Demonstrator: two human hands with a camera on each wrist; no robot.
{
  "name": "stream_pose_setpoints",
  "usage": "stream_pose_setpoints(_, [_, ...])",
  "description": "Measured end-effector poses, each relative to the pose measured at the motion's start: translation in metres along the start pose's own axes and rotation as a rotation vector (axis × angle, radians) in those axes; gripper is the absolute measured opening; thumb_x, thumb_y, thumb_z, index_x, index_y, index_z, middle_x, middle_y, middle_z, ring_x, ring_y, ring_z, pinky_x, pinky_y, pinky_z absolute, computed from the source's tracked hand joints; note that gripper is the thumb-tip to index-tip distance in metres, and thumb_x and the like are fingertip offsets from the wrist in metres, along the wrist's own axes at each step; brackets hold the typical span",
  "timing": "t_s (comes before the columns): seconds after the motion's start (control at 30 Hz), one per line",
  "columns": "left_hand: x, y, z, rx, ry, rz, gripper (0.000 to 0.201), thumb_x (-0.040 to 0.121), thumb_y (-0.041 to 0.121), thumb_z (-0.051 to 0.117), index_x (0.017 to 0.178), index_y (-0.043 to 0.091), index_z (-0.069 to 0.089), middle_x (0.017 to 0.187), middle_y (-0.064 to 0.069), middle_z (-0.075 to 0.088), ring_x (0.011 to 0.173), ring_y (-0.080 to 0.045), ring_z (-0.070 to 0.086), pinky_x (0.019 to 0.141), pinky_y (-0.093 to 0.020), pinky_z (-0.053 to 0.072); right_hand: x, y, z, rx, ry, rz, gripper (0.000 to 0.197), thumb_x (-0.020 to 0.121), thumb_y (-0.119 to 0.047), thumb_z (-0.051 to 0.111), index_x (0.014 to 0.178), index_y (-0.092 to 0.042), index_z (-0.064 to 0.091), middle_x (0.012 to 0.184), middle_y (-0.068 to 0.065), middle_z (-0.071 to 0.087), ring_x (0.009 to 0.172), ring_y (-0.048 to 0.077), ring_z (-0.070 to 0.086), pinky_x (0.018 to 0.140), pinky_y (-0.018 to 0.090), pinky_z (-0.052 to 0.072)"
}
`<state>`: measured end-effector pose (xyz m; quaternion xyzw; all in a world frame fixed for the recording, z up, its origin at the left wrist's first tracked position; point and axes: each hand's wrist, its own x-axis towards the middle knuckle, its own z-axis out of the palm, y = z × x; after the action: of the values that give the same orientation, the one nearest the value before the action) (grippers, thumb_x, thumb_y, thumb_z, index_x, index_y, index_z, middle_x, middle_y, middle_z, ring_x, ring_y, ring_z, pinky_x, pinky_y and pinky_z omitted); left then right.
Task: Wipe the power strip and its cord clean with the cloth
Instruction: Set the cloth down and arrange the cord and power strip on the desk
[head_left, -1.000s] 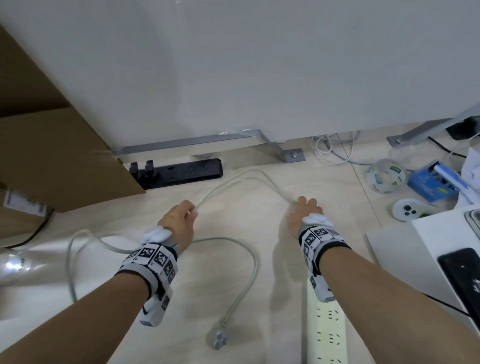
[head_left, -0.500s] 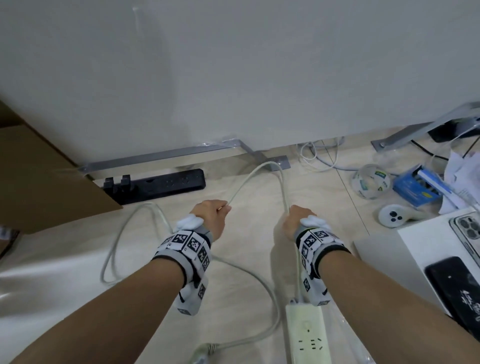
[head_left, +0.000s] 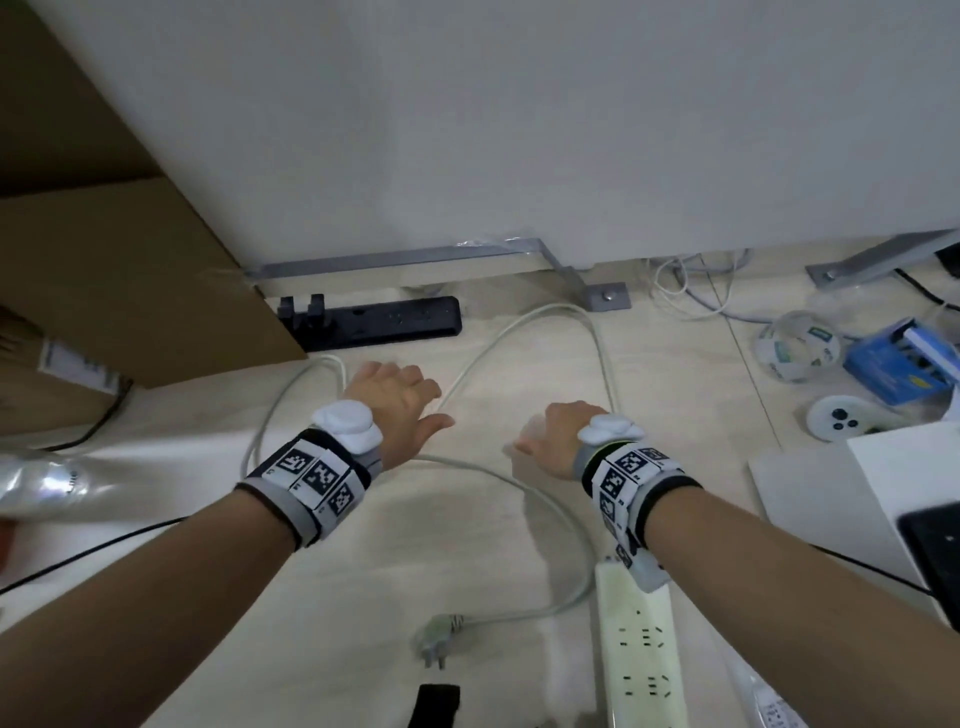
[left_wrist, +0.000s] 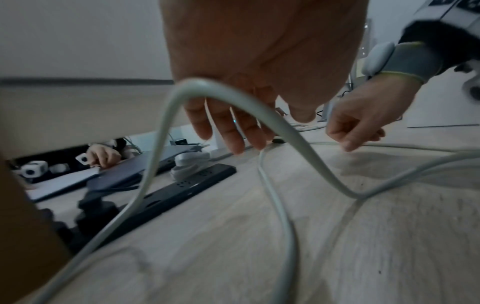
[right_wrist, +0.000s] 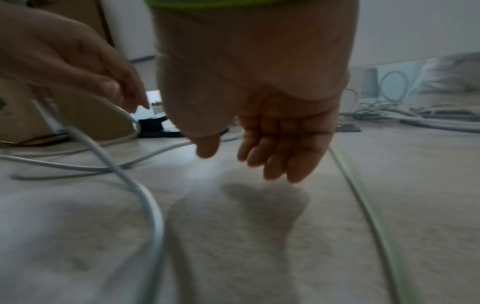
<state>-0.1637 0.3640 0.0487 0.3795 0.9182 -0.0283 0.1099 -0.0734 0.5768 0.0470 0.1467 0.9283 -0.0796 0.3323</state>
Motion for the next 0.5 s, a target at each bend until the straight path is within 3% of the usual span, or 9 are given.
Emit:
stream_pose_setpoints(0.07, [-0.017, -0.008, -0.005, -0.054, 0.197, -0.023, 0.043, 0.094, 0.047, 0.042, 0.124, 0.020, 0.058, 0.122, -0.004, 0.058, 0.114, -0.029, 0.049, 0.108, -0.042, 0.023, -0.018, -0.019, 0.006, -0.116, -0.104, -0.112, 0.058, 0.084, -0.068, 0.045, 0.100, -0.016, 0.064, 0.100, 0.003, 0.065, 0.086, 0.025, 0.062, 0.072, 0.030, 0.047])
stream_pose_setpoints(0.13, [-0.023, -0.018, -0.007, -0.151, 0.394, -0.104, 0.035, 0.092, 0.035, 0.050, 0.122, 0.018, 0.057, 0.124, -0.008, 0.053, 0.115, -0.032, 0.046, 0.108, -0.046, 0.024, -0.021, -0.025, 0.015, -0.113, -0.124, -0.122, 0.061, 0.078, -0.072, 0.050, 0.102, -0.017, 0.059, 0.099, 0.003, 0.062, 0.082, 0.024, 0.058, 0.071, 0.032, 0.048])
stream_pose_setpoints(0.2, [-0.041, -0.028, -0.005, -0.239, 0.485, -0.260, 0.030, 0.089, 0.026, 0.055, 0.117, 0.015, 0.054, 0.124, -0.010, 0.049, 0.111, -0.033, 0.045, 0.098, -0.047, 0.033, -0.024, -0.031, 0.030, -0.062, -0.114, -0.086, 0.050, 0.083, -0.061, 0.056, 0.108, -0.017, 0.050, 0.107, 0.004, 0.058, 0.085, 0.024, 0.055, 0.068, 0.032, 0.044])
stream_pose_setpoints(0.27, [-0.054, -0.038, 0.011, -0.369, 0.478, -0.387, 0.027, 0.087, 0.021, 0.058, 0.112, 0.011, 0.053, 0.119, -0.014, 0.049, 0.101, -0.034, 0.048, 0.086, -0.045, 0.041, -0.024, -0.031, 0.042, -0.029, -0.105, -0.069, 0.037, 0.089, -0.045, 0.055, 0.110, -0.016, 0.047, 0.112, 0.005, 0.057, 0.088, 0.024, 0.057, 0.067, 0.031, 0.041])
stream_pose_setpoints(0.33, [-0.072, -0.049, 0.031, -0.450, 0.321, -0.434, 0.029, 0.086, 0.026, 0.058, 0.111, 0.016, 0.051, 0.118, -0.011, 0.049, 0.098, -0.033, 0.053, 0.083, -0.042, 0.046, -0.027, -0.034, 0.049, 0.014, -0.057, -0.063, 0.028, 0.092, -0.030, 0.054, 0.115, -0.013, 0.050, 0.117, 0.010, 0.058, 0.097, 0.028, 0.060, 0.071, 0.033, 0.043])
stream_pose_setpoints(0.4, [-0.091, -0.059, 0.047, -0.374, 0.027, -0.432, 0.033, 0.085, 0.035, 0.056, 0.116, 0.027, 0.047, 0.123, -0.003, 0.047, 0.106, -0.027, 0.051, 0.089, -0.043, 0.047, -0.033, -0.039, 0.053, 0.057, -0.018, -0.039, 0.030, 0.093, -0.017, 0.052, 0.121, -0.007, 0.053, 0.122, 0.016, 0.057, 0.109, 0.032, 0.057, 0.083, 0.034, 0.045])
stream_pose_setpoints(0.43, [-0.098, -0.062, 0.052, -0.300, -0.126, -0.428, 0.033, 0.087, 0.036, 0.054, 0.118, 0.031, 0.046, 0.124, 0.001, 0.047, 0.109, -0.024, 0.049, 0.090, -0.041, 0.045, -0.036, -0.040, 0.054, 0.077, -0.007, -0.023, 0.031, 0.093, -0.015, 0.052, 0.122, -0.006, 0.053, 0.123, 0.017, 0.057, 0.110, 0.032, 0.057, 0.086, 0.034, 0.045])
stream_pose_setpoints(0.5, [-0.106, -0.068, 0.057, -0.207, -0.320, -0.430, 0.028, 0.091, 0.036, 0.049, 0.119, 0.032, 0.046, 0.121, 0.003, 0.050, 0.110, -0.022, 0.047, 0.089, -0.038, 0.044, -0.041, -0.038, 0.054, 0.119, -0.002, 0.042, 0.030, 0.094, -0.013, 0.049, 0.123, -0.006, 0.047, 0.115, 0.014, 0.058, 0.097, 0.028, 0.058, 0.078, 0.033, 0.044])
